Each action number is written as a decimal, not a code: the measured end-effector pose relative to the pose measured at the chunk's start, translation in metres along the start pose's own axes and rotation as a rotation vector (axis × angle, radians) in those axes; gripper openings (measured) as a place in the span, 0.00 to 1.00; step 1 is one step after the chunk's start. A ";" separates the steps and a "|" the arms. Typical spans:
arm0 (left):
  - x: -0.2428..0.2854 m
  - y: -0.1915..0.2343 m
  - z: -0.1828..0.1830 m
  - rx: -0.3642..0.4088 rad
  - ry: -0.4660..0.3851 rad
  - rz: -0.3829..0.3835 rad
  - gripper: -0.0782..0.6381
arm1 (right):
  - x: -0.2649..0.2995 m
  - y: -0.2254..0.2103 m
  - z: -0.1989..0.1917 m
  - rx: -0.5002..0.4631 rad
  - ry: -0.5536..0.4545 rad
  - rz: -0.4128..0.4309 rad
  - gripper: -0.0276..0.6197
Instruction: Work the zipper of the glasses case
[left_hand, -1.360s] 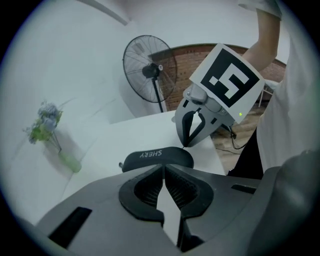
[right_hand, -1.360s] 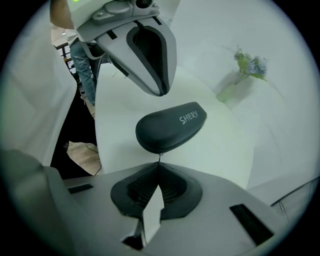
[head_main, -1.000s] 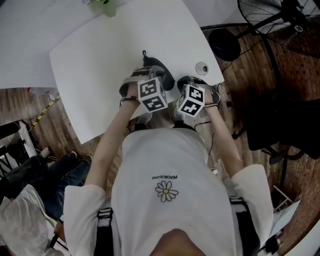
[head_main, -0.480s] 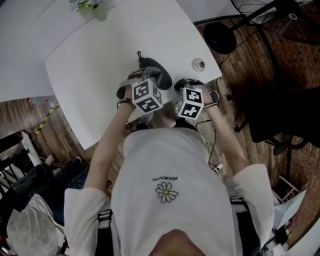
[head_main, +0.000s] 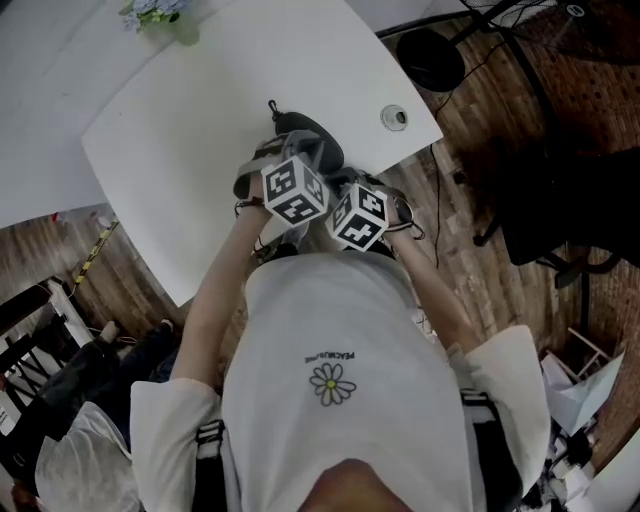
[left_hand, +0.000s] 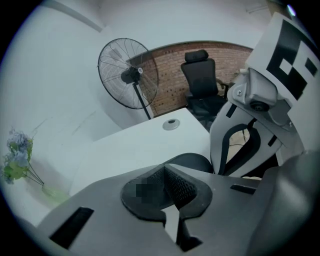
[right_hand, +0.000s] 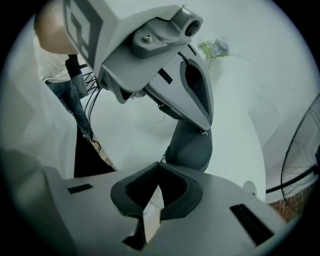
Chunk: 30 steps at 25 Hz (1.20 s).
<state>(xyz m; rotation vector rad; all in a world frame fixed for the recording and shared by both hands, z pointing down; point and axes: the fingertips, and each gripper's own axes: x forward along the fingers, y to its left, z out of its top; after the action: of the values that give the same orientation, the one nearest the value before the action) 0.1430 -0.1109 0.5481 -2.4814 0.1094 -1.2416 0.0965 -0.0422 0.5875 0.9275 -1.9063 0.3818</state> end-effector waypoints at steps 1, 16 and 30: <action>0.000 0.000 0.000 0.001 -0.005 -0.001 0.13 | 0.002 0.000 0.003 0.039 -0.002 -0.022 0.05; 0.000 0.000 -0.001 0.010 -0.047 0.001 0.13 | -0.004 -0.008 -0.003 0.234 -0.064 -0.217 0.05; -0.032 0.032 0.026 -0.297 -0.093 0.211 0.13 | -0.069 -0.102 -0.004 0.139 -0.189 -0.278 0.10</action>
<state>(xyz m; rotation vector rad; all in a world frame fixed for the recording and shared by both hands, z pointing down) 0.1469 -0.1257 0.4982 -2.6848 0.5532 -1.0862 0.1925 -0.0770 0.5182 1.3433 -1.9020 0.2696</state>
